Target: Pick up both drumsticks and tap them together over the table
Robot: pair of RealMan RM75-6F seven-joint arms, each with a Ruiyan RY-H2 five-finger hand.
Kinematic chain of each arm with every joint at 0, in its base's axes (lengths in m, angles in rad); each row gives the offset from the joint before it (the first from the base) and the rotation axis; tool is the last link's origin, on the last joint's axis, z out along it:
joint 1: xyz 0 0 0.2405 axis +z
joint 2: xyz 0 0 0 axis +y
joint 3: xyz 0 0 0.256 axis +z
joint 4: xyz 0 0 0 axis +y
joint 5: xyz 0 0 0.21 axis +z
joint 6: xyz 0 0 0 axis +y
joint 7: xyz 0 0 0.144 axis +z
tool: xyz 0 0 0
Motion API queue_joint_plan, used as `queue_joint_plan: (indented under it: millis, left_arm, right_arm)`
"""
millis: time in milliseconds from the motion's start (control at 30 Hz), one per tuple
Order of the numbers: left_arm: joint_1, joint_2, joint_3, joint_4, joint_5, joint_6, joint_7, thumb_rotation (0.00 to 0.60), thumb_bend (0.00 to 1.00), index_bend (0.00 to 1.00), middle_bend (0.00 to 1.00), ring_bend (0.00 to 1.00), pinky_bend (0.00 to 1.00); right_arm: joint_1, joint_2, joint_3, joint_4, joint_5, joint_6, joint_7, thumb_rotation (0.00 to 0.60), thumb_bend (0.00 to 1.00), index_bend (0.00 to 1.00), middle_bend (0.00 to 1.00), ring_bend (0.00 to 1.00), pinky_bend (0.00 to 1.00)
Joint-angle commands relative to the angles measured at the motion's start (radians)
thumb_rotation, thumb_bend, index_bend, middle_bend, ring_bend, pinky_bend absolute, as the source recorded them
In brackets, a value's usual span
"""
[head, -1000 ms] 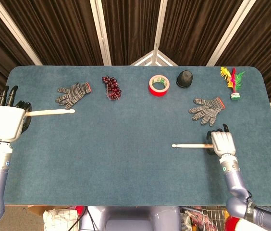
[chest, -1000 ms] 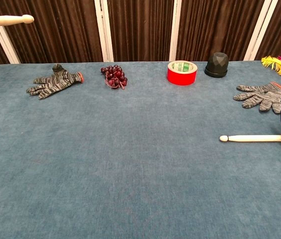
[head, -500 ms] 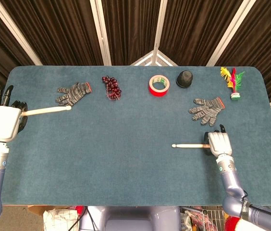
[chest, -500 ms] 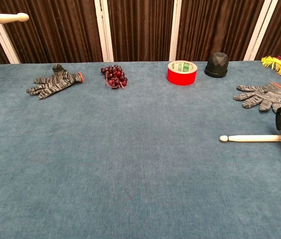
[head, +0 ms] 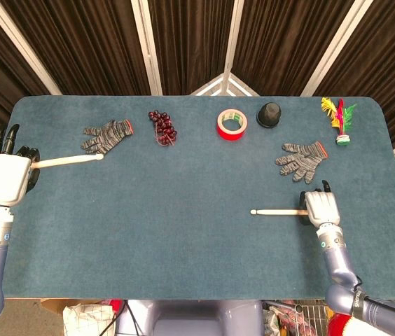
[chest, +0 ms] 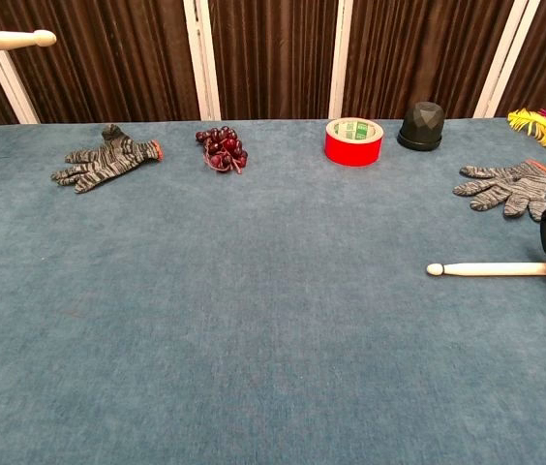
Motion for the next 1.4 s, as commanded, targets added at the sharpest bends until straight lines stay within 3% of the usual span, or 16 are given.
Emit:
queue_joint_plan:
  millis: [33,1400]
  left_arm:
    - [0.0,-0.001,0.001,-0.001,0.002,0.001,0.002,0.6,0.53,0.61,0.57,0.07,0.0]
    - [0.0,-0.003,0.002,0.02,0.002,0.003,0.006,0.6,0.53,0.62,0.57,0.07,0.0]
  right_arm:
    - [0.001,0.0,0.002,-0.001,0.0,-0.001,0.003,0.6,0.26,0.52,0.5,0.32,0.01]
    - [0.021,-0.031,0.003,0.033,0.011,-0.013,-0.021,0.6,0.26,0.58,0.55,0.35,0.01]
